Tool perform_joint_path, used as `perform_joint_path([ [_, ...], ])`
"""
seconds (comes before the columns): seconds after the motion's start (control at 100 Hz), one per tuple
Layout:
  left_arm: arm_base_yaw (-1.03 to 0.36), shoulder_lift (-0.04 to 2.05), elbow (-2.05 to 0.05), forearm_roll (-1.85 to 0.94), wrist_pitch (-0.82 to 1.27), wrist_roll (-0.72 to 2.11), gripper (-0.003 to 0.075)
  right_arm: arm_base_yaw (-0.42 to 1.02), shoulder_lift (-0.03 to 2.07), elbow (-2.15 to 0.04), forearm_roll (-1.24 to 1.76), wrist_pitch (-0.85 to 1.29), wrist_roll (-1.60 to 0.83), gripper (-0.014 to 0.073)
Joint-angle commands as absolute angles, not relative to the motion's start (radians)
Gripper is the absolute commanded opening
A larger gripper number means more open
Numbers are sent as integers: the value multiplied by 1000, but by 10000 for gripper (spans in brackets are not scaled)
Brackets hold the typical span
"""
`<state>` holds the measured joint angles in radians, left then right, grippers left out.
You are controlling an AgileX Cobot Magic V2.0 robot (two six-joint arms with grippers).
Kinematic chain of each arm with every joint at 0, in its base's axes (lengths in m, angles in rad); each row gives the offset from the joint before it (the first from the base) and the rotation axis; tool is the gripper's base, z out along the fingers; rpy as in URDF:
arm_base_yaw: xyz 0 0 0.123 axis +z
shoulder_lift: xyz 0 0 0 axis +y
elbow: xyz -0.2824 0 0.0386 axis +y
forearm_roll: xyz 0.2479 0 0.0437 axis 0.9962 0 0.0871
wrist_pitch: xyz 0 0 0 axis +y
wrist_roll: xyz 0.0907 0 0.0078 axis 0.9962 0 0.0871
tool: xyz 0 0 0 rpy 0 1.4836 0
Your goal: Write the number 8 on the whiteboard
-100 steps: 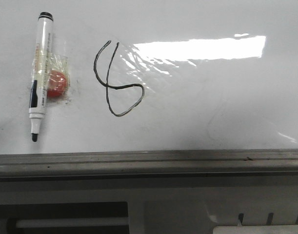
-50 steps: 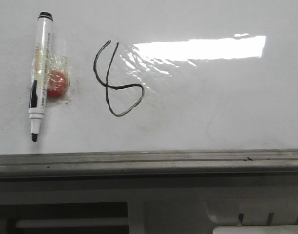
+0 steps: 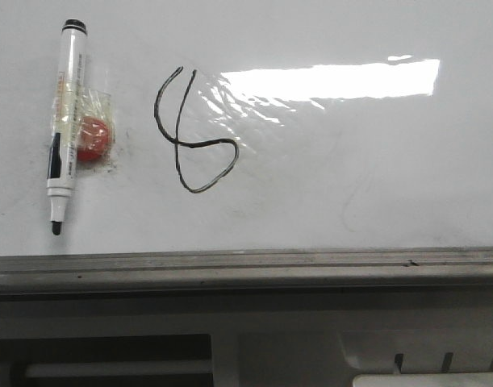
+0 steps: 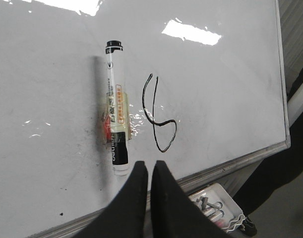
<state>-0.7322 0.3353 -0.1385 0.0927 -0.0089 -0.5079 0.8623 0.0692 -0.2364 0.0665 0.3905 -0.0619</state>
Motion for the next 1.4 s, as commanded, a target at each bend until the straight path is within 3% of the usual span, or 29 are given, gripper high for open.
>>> perform_joint_path([
  [0.0, -729, 341, -168, 85, -83, -513, -20, 862, 79, -261, 64, 315, -71, -64],
  [0.6, -727, 338, -99, -33, -82, -511, -20, 862, 79, -261, 64, 315, -71, -64],
  [0.75, -677, 330, -76, 0, -80, -263, -20, 862, 79, -261, 64, 315, -71, -64],
  [0.89, -574, 267, -69, 0, -59, -120, -20, 862, 79, -261, 64, 315, -71, -64],
  [1.11, -285, 76, 34, 0, -33, -85, -20, 862, 79, -261, 64, 315, -71, -64],
  [1.39, -42, -34, 33, -70, 218, -66, -20, 862, 79, -261, 64, 315, -71, -64],
])
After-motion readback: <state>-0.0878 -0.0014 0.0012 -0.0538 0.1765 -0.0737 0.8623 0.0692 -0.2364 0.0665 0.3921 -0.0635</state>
